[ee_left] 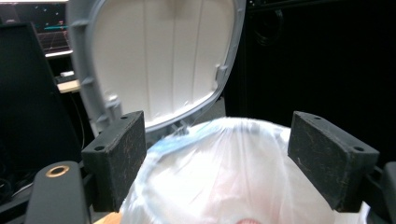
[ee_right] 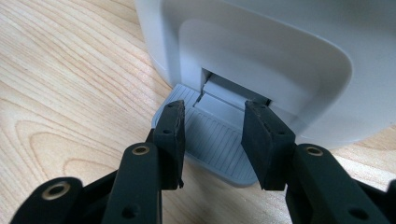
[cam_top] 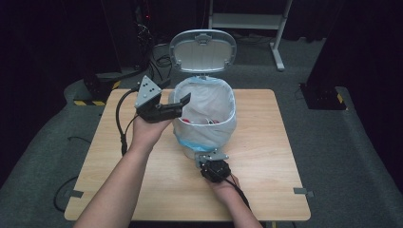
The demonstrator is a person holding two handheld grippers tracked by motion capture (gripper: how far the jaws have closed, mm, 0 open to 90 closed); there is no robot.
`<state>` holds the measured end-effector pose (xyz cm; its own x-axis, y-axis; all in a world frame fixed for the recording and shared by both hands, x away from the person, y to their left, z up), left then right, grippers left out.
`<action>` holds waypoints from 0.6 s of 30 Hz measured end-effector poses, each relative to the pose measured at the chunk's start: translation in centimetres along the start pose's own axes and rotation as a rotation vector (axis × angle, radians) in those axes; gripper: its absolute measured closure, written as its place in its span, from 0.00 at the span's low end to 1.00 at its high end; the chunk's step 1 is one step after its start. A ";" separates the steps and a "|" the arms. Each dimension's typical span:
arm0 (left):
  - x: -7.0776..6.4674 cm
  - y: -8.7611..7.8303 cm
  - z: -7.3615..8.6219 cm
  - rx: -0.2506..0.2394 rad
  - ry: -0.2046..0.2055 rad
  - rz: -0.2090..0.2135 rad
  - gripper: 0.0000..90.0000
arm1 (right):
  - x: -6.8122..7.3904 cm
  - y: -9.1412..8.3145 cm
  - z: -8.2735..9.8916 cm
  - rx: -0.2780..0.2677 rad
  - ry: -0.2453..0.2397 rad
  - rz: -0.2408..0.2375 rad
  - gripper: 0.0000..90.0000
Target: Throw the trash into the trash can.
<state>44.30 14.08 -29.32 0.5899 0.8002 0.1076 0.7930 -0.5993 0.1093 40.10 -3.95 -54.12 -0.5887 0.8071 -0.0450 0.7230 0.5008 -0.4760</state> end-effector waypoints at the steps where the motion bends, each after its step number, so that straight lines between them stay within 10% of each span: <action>1: 0.2 -0.3 0.2 0.005 0.002 -0.005 0.22 | 0.0 0.0 0.0 0.000 0.001 0.000 0.66; 18: 2.6 -6.4 4.2 0.068 -0.003 -0.068 0.22 | 0.0 0.0 0.0 0.002 -0.001 0.001 0.66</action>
<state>41.36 20.12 -33.87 0.5345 0.8394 0.0988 0.8398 -0.5406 0.0492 40.06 -3.95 -54.12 -0.5882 0.8074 -0.0465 0.7230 0.4992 -0.4775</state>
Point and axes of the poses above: each handheld gripper's, and its own axes: y roughly forward along the jaws, z roughly out of its underside, x roughly to its left, the point moved 4 cm from there along y, roughly forward along the jaws, and after that the axes turned 13 degrees about -x, right-handed, at the moved point
